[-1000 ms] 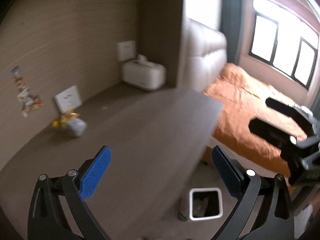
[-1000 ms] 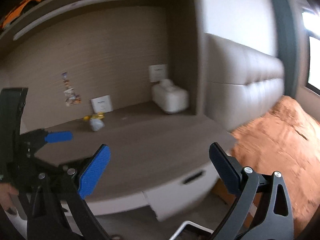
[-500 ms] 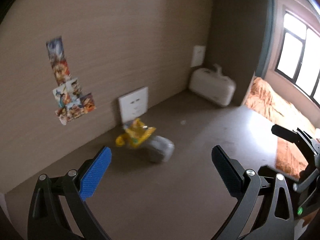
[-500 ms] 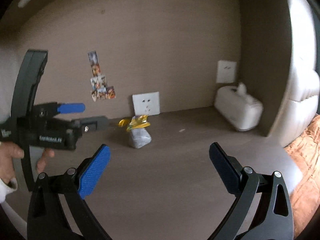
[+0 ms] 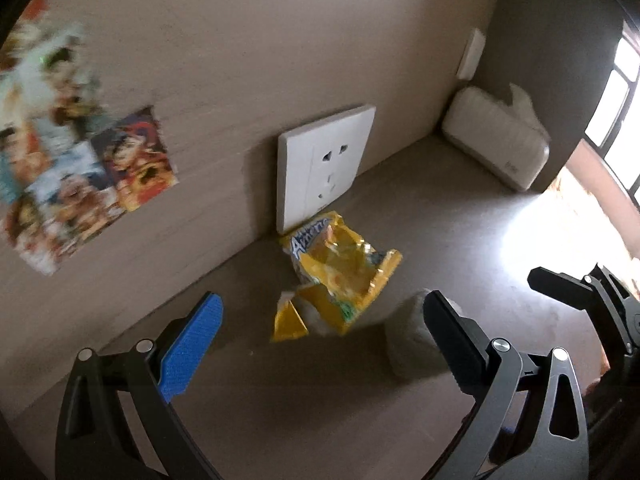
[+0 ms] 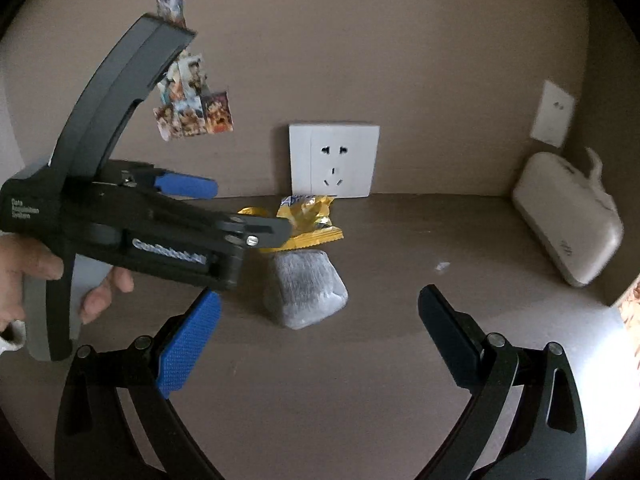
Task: Collect trash
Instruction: 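Grasp the yellow-and-foil chip bag with the left tool while the right tool grasps the grey cloth, then carry the chip bag and grey cloth with both tools over the white bin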
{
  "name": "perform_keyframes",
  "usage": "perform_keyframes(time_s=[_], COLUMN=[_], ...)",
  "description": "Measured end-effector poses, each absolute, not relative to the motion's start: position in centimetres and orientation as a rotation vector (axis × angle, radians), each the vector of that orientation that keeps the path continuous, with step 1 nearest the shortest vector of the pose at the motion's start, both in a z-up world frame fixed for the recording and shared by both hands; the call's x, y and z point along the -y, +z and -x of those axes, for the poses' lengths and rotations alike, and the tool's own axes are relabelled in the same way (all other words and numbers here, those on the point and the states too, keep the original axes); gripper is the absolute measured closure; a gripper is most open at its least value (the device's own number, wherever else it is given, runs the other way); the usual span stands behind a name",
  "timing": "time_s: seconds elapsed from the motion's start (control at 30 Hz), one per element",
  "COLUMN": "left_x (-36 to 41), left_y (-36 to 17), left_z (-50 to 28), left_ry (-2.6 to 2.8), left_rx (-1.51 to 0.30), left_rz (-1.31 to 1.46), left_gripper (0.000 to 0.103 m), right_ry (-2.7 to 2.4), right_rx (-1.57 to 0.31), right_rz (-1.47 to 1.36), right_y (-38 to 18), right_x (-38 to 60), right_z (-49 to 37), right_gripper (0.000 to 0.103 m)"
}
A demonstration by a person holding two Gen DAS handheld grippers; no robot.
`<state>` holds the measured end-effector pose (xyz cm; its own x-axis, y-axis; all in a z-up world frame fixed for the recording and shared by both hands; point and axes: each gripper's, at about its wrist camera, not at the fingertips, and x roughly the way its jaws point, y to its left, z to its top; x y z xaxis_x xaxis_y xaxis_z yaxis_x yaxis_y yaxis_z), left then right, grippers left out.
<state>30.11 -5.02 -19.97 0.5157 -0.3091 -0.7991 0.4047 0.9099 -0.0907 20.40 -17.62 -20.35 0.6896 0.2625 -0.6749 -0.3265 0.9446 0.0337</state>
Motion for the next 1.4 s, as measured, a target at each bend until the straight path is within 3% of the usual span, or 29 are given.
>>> perform_keyframes(time_s=[0.1,0.2,0.3,0.4,0.47,0.57,1.0,1.4], left_x=[5.6,6.0,6.5,7.5,8.3,9.0,7.6,13.4], left_y=[-21.0,-21.6,-22.3,-22.5,-22.6,-22.3,-16.2,-11.6], left_z=[-31.2,-31.8,-32.5,-32.4,-32.1,-31.8,-26.0,-17.6], left_ry=[-0.449,-0.463,-0.48,-0.489,-0.503,-0.525,-0.532,-0.646], left_rx=[-0.957,-0.972,-0.996,-0.97,-0.957,-0.953,-0.85,-0.78], left_rz=[-0.119,-0.124,-0.136,-0.214,-0.257,-0.247,-0.204,-0.258], left_gripper=[0.007,0.02,0.032,0.045,0.066,0.082,0.083,0.083], right_ry=[0.329,0.333,0.357,0.381,0.397,0.406,0.37,0.247], right_rx=[-0.763,-0.785,-0.825,-0.85,-0.857,-0.855,-0.748,-0.628], right_rz=[0.106,0.121,0.121,0.112,0.107,0.124,-0.01,-0.057], right_y=[-20.9,-21.4,-22.1,-22.5,-22.6,-22.3,-17.4,-11.8], right_x=[17.2,16.9,16.6,16.4,16.1,15.9,19.6,26.2], right_z=[-21.7,-22.7,-23.7,-24.3,-24.5,-24.3,-17.3,-8.7], right_gripper=[0.013,0.018,0.04,0.053,0.062,0.078,0.08,0.08])
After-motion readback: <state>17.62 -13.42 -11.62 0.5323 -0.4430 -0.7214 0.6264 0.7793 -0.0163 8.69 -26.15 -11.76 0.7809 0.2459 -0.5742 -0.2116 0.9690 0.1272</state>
